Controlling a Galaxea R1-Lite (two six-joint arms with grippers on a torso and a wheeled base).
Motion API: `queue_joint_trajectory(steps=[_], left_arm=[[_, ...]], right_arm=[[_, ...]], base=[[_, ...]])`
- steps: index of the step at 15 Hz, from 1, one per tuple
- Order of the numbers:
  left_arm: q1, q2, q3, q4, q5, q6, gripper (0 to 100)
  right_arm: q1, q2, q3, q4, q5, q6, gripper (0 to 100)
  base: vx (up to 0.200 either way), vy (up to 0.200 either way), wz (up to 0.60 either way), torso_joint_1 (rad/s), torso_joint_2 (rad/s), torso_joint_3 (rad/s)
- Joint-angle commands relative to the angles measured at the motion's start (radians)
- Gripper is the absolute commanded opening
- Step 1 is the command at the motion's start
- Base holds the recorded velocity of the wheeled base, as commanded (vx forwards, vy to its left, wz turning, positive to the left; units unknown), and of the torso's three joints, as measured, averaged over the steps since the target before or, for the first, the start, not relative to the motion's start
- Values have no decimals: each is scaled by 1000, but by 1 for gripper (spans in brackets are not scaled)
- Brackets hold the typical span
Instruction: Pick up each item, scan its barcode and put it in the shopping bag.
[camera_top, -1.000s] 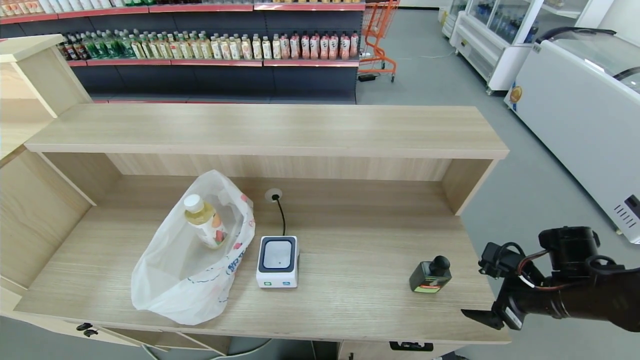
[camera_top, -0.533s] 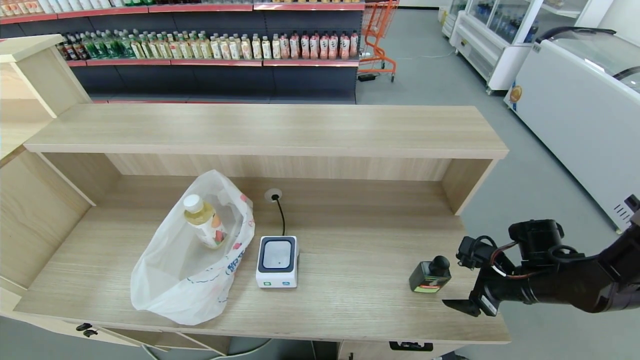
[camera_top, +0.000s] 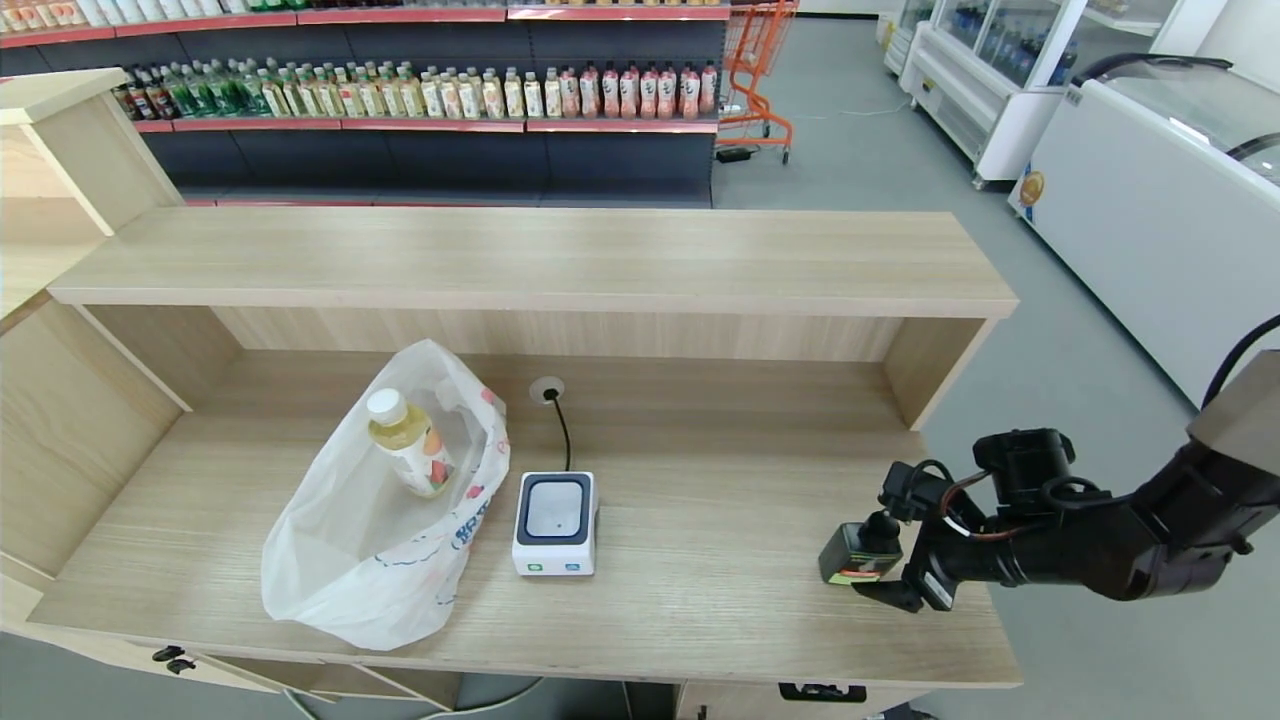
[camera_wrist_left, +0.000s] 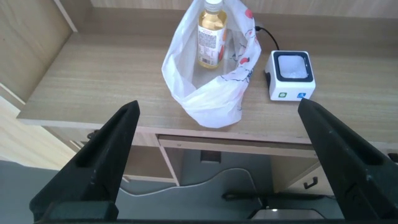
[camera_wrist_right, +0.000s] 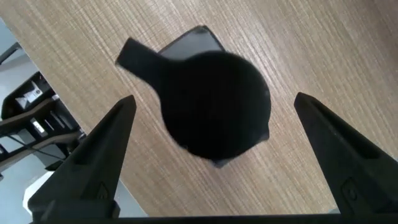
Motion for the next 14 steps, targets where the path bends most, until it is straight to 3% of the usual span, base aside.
queue_joint_trajectory(steps=[1,2,11,14], left_arm=[[0,0,0,0,0,0,100],[0,0,0,0,0,0,100],[0,0,0,0,0,0,100],[0,0,0,0,0,0,100]], right_arm=[[11,35,-27,0,1,0,100],[16,41,-33,-2,1,0,0],[19,49,-21,-74,35,1,0],[-50,-86,77,-189,35,9,0]], base=[[0,0,0,0,0,0],[0,0,0,0,0,0],[0,0,0,0,0,0],[0,0,0,0,0,0]])
